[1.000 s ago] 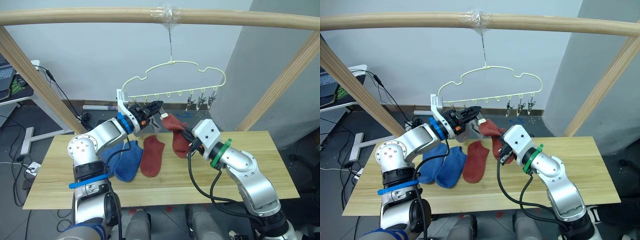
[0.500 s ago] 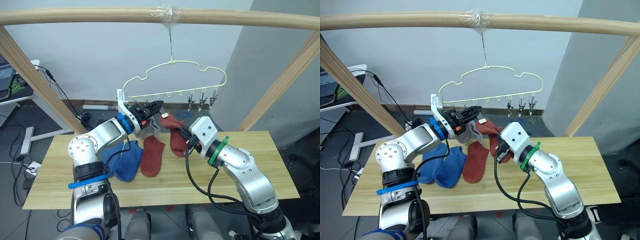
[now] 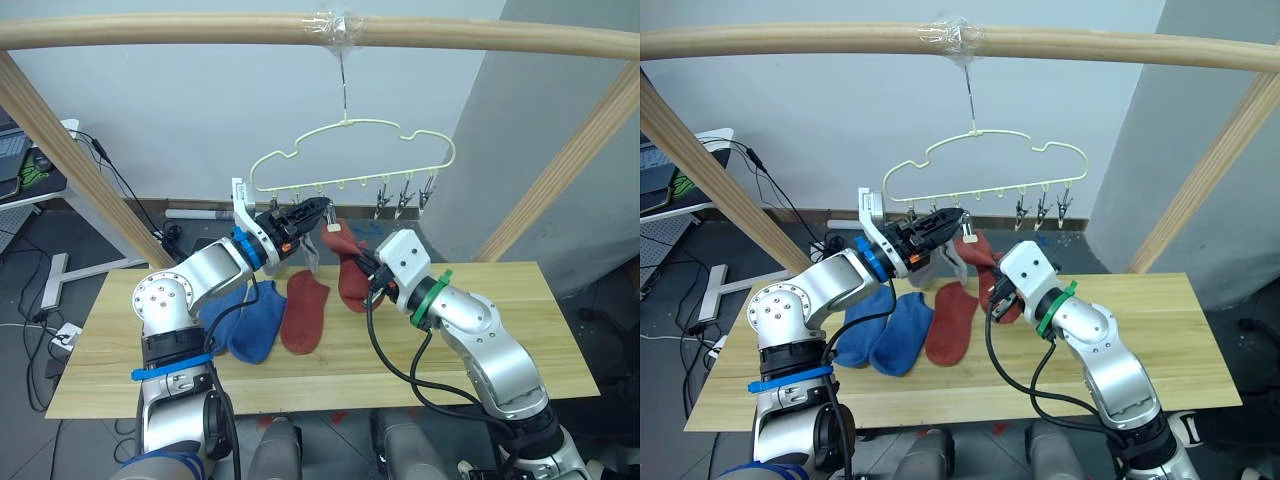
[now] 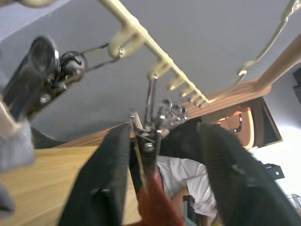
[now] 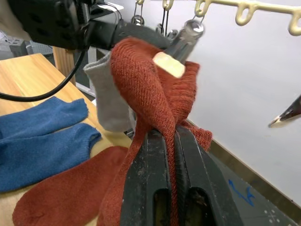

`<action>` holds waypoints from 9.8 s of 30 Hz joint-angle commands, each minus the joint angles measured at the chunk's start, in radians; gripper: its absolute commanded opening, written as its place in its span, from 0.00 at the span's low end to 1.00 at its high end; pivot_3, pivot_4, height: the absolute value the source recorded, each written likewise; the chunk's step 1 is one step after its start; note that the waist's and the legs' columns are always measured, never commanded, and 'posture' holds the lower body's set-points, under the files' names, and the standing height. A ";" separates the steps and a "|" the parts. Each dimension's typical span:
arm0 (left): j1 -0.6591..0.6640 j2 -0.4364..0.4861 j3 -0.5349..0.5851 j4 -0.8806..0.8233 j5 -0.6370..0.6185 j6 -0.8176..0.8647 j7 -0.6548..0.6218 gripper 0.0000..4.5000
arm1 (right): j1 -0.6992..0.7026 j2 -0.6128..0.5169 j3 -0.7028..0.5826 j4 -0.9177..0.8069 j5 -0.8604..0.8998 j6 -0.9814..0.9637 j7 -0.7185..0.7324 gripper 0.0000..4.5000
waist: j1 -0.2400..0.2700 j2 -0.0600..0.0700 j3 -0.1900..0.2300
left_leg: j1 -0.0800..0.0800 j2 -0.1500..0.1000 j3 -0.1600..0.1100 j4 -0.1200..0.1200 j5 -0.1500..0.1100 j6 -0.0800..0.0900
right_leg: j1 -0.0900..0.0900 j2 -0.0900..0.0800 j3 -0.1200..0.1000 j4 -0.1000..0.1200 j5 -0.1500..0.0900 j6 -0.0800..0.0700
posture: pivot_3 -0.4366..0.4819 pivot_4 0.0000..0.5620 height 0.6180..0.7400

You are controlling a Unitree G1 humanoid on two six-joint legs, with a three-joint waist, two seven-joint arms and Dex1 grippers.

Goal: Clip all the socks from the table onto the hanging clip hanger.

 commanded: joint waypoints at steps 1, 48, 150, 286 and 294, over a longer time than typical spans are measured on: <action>0.010 0.024 0.002 -0.057 -0.054 0.000 0.003 0.78 | -0.022 0.021 -0.003 0.031 0.010 -0.045 -0.012 0.00 | 0.000 0.000 0.000 | 0.000 0.000 0.000 0.000 0.000 0.000 | 0.000 0.000 0.000 0.000 0.000 0.000 | 0.45 0.35 1.00; 0.284 0.416 -0.359 -0.515 0.823 -0.599 -0.681 1.00 | -0.141 0.208 -0.228 0.198 0.046 -0.050 -0.317 0.51 | 0.029 0.000 0.002 | -0.007 0.001 0.001 -0.004 0.000 0.000 | -0.009 0.000 0.000 0.000 -0.003 -0.005 | 0.56 0.32 1.00; 0.329 0.246 -0.424 -0.442 0.898 -0.473 -0.476 1.00 | -0.429 0.185 -0.337 0.547 0.157 -0.125 -0.318 0.00 | 0.029 0.002 0.001 | -0.006 0.001 -0.001 -0.003 0.000 0.001 | -0.007 0.000 -0.001 0.003 0.004 -0.004 | 0.57 0.37 1.00; 0.220 0.186 -0.433 -0.311 1.172 -0.943 -0.711 1.00 | -0.070 0.023 -0.250 -0.087 0.280 0.189 -0.460 0.64 | -0.027 0.014 0.002 | -0.016 0.001 -0.001 -0.003 0.000 0.002 | -0.017 0.001 -0.001 0.001 0.000 0.002 | 0.47 0.38 1.00; 0.232 0.252 -0.397 -0.403 1.125 -0.863 -0.713 1.00 | -0.101 0.065 -0.241 0.000 0.216 0.117 -0.457 0.36 | -0.021 0.014 0.002 | -0.016 0.001 0.000 -0.003 0.000 0.002 | -0.017 0.001 -0.001 0.001 0.000 0.000 | 0.50 0.39 1.00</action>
